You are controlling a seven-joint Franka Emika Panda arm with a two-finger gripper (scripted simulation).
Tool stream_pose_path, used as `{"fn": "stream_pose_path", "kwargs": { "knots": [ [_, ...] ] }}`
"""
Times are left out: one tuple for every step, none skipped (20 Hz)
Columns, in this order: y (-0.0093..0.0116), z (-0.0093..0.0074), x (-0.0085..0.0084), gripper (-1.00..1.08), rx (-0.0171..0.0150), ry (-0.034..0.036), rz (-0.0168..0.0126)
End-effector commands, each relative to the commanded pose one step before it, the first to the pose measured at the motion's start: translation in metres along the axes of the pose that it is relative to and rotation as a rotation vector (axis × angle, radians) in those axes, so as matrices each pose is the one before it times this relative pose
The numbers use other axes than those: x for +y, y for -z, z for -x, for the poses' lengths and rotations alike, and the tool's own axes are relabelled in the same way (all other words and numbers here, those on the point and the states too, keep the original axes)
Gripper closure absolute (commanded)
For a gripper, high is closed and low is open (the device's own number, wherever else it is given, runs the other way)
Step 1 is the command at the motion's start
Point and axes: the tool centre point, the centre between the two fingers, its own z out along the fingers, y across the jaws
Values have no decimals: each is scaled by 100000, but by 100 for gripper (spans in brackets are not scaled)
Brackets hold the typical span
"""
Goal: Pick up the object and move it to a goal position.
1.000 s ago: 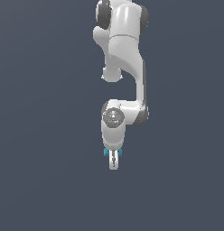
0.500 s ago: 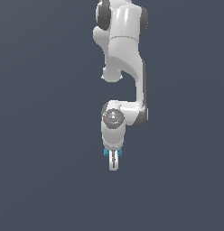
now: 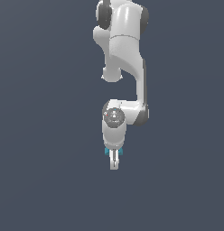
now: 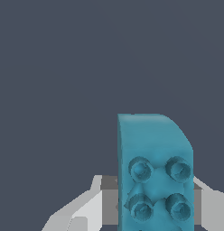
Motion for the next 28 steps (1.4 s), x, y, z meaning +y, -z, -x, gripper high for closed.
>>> {"fn": "stream_pose_path", "kwargs": {
  "knots": [
    [295,425,246,108,-30,69,-146],
    [126,219,174,108,0,0,0],
    [119,291,199,108,6,58,37],
    [164,285,227,108,0,0,0],
    [184,321,254,108,0,0,0],
    [205,358,283,108,0,0,0],
    [228,397,314,108,0,0,0],
    [251,438,346,108,0,0,0],
    [276,482,380,108,0,0,0],
    [302,539,417,108,-66,18,5],
    [332,581,455,108,0,0,0],
    [363,635,496,108,0,0,0],
    [394,690,537,108,0,0,0],
    [420,748,575,108,-45,17,8],
    [448,785,607,108,0,0,0],
    [470,822,633,108,0,0,0],
    [472,826,633,108,0,0,0],
    [468,819,624,108,0,0,0],
    [462,809,613,108,0,0,0],
    [456,797,601,108,0,0,0],
    [448,784,588,108,0,0,0],
    [441,770,573,108,0,0,0],
    [432,755,556,108,0,0,0],
    [420,733,537,108,0,0,0],
    [404,704,514,108,0,0,0],
    [386,670,488,108,0,0,0],
    [368,640,460,108,0,0,0],
    [352,611,432,108,0,0,0]
  ]
}}
